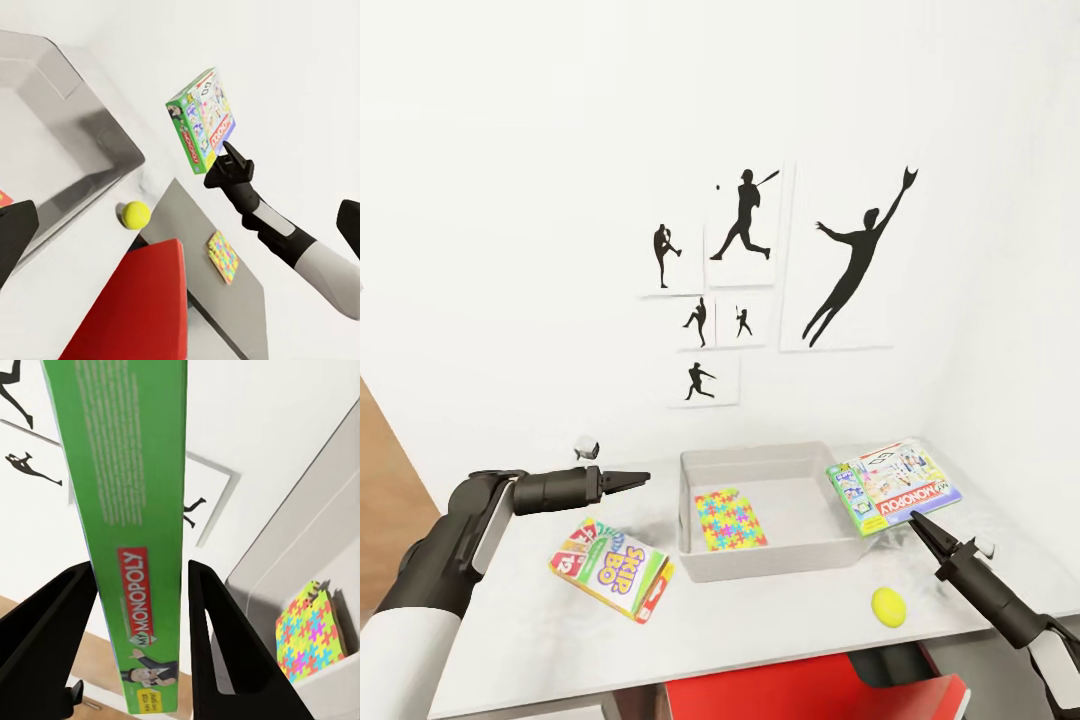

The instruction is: Put all the toys in the child's room - the three board games (two on the bed and one on the table), the two jigsaw puzzles on the table, and the tennis ball on the table - inside the toy box on the table in the child's room.

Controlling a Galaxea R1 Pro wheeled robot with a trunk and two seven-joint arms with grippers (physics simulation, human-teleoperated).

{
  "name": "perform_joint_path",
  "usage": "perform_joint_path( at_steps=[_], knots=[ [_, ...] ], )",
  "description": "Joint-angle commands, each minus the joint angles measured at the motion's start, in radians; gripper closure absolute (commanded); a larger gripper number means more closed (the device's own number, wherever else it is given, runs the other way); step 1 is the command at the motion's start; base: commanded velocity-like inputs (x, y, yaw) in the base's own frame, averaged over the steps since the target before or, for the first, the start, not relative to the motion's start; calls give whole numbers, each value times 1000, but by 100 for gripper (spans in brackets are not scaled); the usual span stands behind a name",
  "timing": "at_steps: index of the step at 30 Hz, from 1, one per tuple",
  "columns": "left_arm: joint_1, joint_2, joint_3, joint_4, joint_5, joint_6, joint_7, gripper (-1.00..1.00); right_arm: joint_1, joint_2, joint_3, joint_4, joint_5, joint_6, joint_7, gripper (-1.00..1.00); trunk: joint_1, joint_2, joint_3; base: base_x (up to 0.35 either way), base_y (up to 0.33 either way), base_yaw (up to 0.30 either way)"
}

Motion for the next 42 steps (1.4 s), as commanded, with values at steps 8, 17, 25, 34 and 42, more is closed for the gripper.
perform_joint_path(
  at_steps=[8,17,25,34,42],
  knots=[
    [-1,0,0,0,3,8,-1,-100,-1,0,-1,-1,-4,7,1,100,1,-2,-2,3,0,0],
    [-1,0,0,0,3,8,-1,-100,-1,1,-1,-1,-3,7,0,100,1,-2,-2,0,0,0],
    [-1,0,-1,0,3,8,-1,-100,-1,13,6,-6,8,6,-20,100,1,-2,-2,0,0,0],
    [-1,0,-1,0,3,8,-1,-100,-60,22,31,-29,-2,109,-304,100,1,-2,-2,0,0,0],
    [-1,0,0,0,3,8,-1,-100,-226,69,37,-54,-1,221,-463,100,1,-2,-2,0,0,0]
  ],
)
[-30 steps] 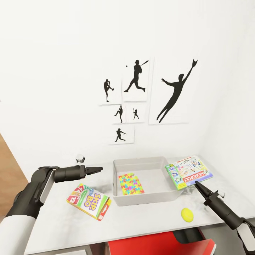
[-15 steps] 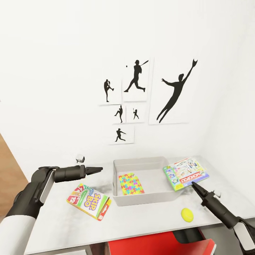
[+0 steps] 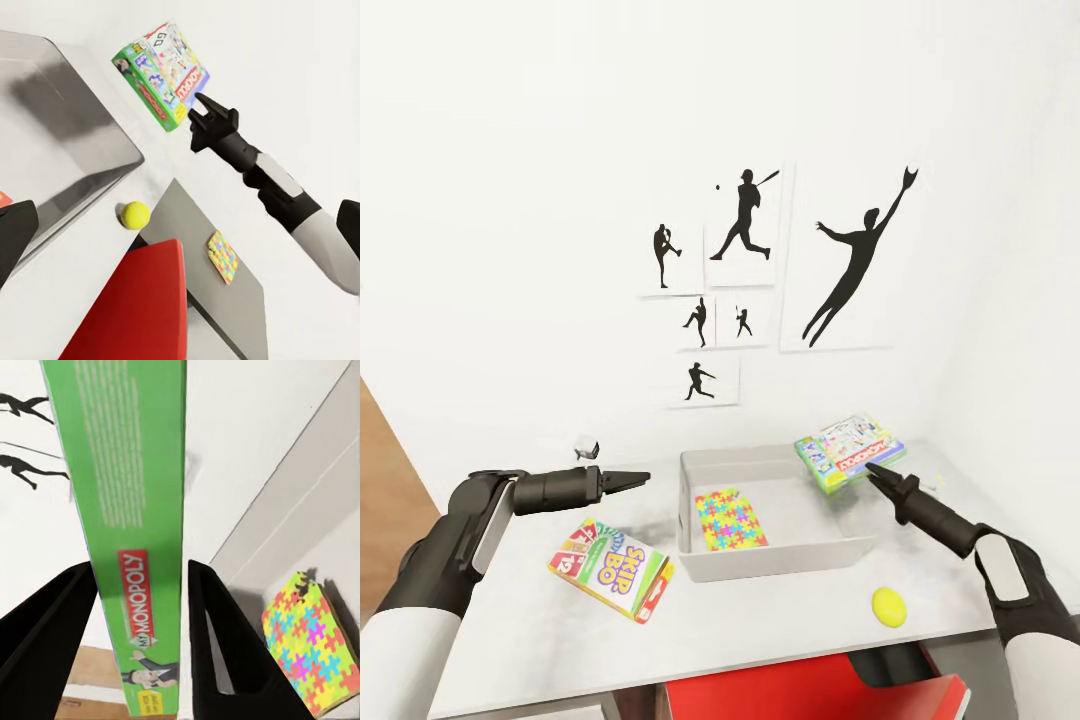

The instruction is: Put all the toys in the child's room - the three board games (two on the bed and one on the table), the two jigsaw puzzles on the table, and the tennis ball on the table - inside the toy box on the table in the child's room.

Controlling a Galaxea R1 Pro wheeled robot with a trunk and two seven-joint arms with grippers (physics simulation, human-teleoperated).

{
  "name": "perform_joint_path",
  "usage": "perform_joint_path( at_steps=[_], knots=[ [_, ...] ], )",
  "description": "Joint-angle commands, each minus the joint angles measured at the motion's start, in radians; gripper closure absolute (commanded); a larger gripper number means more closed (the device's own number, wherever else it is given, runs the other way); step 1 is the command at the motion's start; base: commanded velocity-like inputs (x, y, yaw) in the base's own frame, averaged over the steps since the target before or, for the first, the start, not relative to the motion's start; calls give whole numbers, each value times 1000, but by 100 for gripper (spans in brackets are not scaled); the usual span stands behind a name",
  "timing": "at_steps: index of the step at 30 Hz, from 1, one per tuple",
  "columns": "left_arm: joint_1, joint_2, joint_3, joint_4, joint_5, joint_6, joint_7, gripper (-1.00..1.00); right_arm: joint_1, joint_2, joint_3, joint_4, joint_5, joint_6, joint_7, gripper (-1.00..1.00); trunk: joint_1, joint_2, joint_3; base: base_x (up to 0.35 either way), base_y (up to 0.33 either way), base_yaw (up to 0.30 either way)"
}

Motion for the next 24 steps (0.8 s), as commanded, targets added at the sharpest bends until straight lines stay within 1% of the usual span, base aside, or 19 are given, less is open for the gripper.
perform_joint_path(
  at_steps=[1,3,4,5,6,7,9,10,12,13,15,18,21,24],
  knots=[
    [-1,0,0,0,2,8,-1,-100,-26,7,-1,1,14,5,-16,100,1,-2,-3,0,0,0],
    [-1,0,0,0,2,8,-1,-100,-48,15,-1,2,15,7,-47,100,1,-2,-3,0,0,0],
    [-1,1,0,0,2,8,-1,-100,-74,30,0,3,16,10,-116,100,1,-2,-3,0,0,0],
    [-1,1,0,0,2,8,-1,-100,-81,35,0,3,15,11,-143,100,1,-2,-3,0,0,0],
    [-1,1,0,0,2,8,-1,-100,-93,46,2,3,14,16,-196,100,1,-2,-3,0,0,0],
    [-1,1,0,0,2,8,-1,-100,-97,51,2,3,13,19,-221,100,1,-2,-3,0,0,0],
    [-1,1,0,0,2,9,-1,-100,-110,71,4,0,10,26,-292,100,1,-2,-3,0,0,0],
    [-1,1,0,0,2,9,-1,-100,-114,79,4,0,9,27,-311,100,1,-2,-3,0,0,0],
    [-1,1,0,0,2,9,-1,-100,-116,86,4,-1,8,28,-324,100,1,-2,-3,0,0,0],
    [-1,1,0,0,2,9,-1,-100,-118,94,5,-1,8,28,-336,100,1,-2,-3,0,0,0],
    [-1,2,0,0,2,9,-1,-100,-120,99,5,0,7,28,-342,100,1,-2,-3,0,0,0],
    [-1,2,0,0,2,9,-1,-100,-121,104,5,0,7,28,-346,100,1,-2,-3,0,0,0],
    [-1,2,0,0,4,11,-2,-100,-121,118,6,0,8,28,-349,100,1,-2,-3,0,0,0],
    [-1,2,0,0,5,14,-8,-100,-122,125,6,0,7,29,-350,100,1,-2,-3,0,0,0]
  ],
)
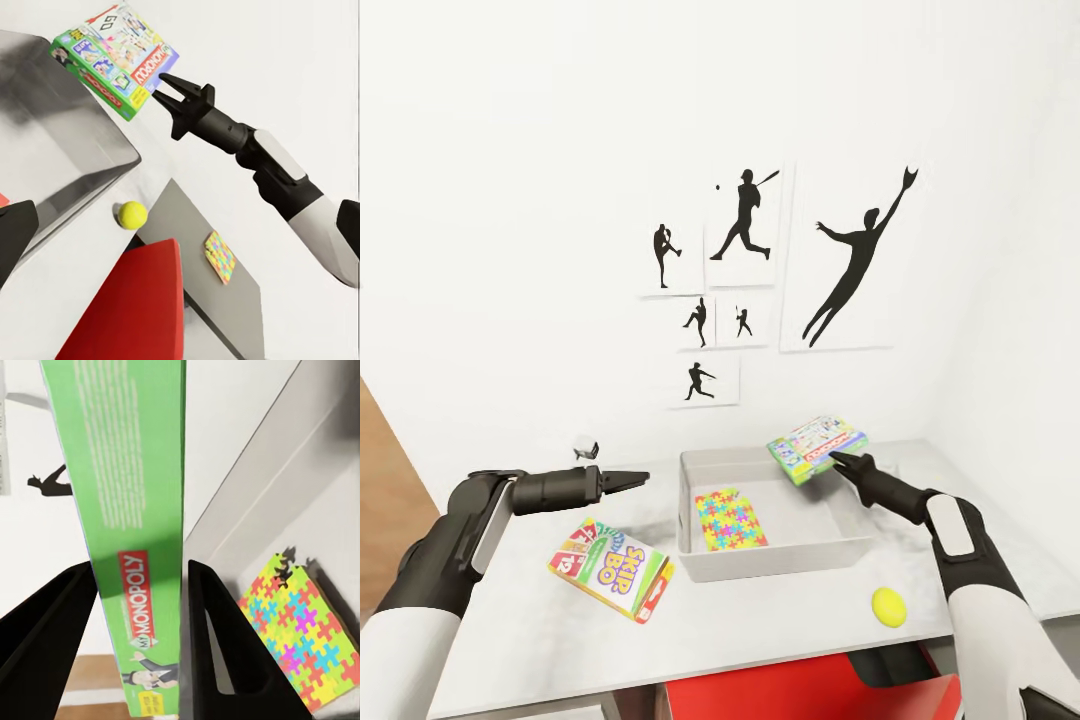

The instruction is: Put all the toys in the child's room - the three board games (two on the bed and one on the table), the two jigsaw puzzles on the table, and the tennis ball on the table - inside the toy box on the table in the child's room.

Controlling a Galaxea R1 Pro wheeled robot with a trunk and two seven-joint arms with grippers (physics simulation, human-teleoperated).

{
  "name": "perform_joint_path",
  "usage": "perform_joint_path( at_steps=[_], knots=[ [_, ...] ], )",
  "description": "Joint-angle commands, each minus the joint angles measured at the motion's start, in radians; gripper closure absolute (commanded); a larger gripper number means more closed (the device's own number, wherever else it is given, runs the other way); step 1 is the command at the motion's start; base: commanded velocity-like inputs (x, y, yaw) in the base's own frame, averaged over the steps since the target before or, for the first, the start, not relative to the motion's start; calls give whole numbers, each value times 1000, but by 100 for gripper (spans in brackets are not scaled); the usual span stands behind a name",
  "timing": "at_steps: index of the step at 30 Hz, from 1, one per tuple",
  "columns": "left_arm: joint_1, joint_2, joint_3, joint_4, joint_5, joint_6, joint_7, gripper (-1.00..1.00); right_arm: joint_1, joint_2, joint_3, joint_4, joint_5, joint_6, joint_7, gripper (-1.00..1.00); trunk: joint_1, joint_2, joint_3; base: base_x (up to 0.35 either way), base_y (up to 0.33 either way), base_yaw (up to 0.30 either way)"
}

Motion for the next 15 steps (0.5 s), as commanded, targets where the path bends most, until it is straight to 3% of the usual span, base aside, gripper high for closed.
perform_joint_path(
  at_steps=[1,6,9,15],
  knots=[
    [-1,0,0,0,3,9,-7,-100,-2,2,-4,0,6,5,6,100,1,-2,-2,0,0,0],
    [-1,1,0,0,3,10,-93,-100,-34,25,-1,15,5,9,-27,100,1,-2,-2,0,0,0],
    [-1,1,0,0,0,11,-151,-100,-70,47,-1,62,3,15,-86,100,1,-2,-2,0,0,0],
    [-1,2,0,0,1,12,-191,-100,-105,60,-5,146,-7,6,-155,100,1,-2,-2,0,0,0]
  ],
)
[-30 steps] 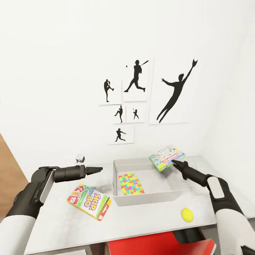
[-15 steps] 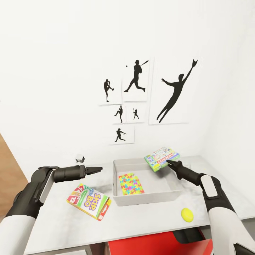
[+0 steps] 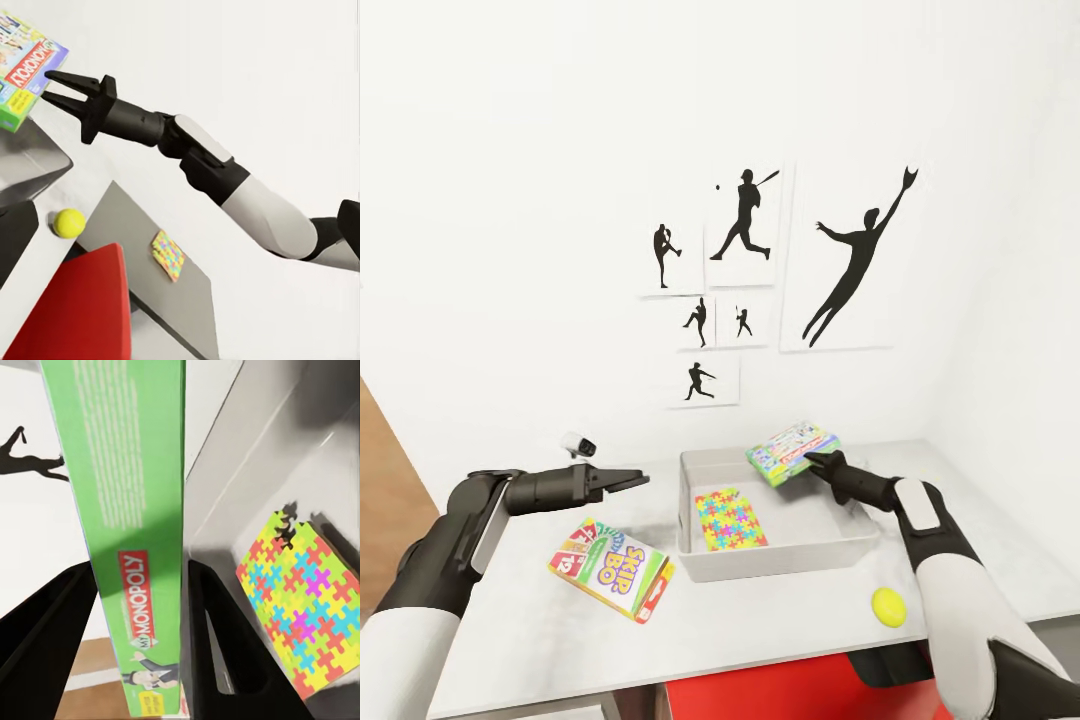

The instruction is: Put all the toys in the child's room - the three board games (two on the bed and one on the table), the two jigsaw puzzles on the table, and the tennis ball on the table - inside the toy box on the table in the child's room.

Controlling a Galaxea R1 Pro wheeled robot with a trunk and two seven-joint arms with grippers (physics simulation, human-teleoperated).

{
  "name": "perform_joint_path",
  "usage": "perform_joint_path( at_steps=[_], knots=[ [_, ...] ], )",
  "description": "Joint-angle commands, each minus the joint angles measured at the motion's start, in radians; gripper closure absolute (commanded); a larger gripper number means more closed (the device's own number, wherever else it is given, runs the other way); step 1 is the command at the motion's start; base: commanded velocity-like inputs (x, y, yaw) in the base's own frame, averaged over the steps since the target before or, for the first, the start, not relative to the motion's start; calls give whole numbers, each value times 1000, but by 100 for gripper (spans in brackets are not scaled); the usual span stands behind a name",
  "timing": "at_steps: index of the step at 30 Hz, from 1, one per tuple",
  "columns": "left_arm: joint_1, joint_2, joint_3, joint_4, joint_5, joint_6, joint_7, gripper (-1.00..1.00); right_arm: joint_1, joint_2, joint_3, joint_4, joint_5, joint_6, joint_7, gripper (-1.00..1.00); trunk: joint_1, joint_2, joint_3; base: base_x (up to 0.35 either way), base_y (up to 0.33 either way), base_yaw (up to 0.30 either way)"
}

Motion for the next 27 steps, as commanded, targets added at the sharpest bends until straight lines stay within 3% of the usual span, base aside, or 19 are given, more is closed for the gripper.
perform_joint_path(
  at_steps=[1,10,19,23,27],
  knots=[
    [-1,0,0,0,1,11,-6,-100,-2,1,-5,3,8,5,7,100,1,-2,-2,0,0,0],
    [-1,0,0,0,0,12,-25,-100,-5,-10,-29,89,-2,-60,-73,100,1,-2,-2,0,0,0],
    [-1,9,0,0,1,12,-26,-100,-8,-15,-60,121,-17,-74,-113,100,1,-2,-2,0,0,0],
    [-1,12,0,0,0,15,-26,-100,-12,-13,-62,120,-57,-75,-146,100,1,-2,-2,0,0,0],
    [-1,13,0,0,-1,16,-26,-100,-13,-12,-61,115,-70,-75,-177,100,1,-2,-2,0,0,0]
  ],
)
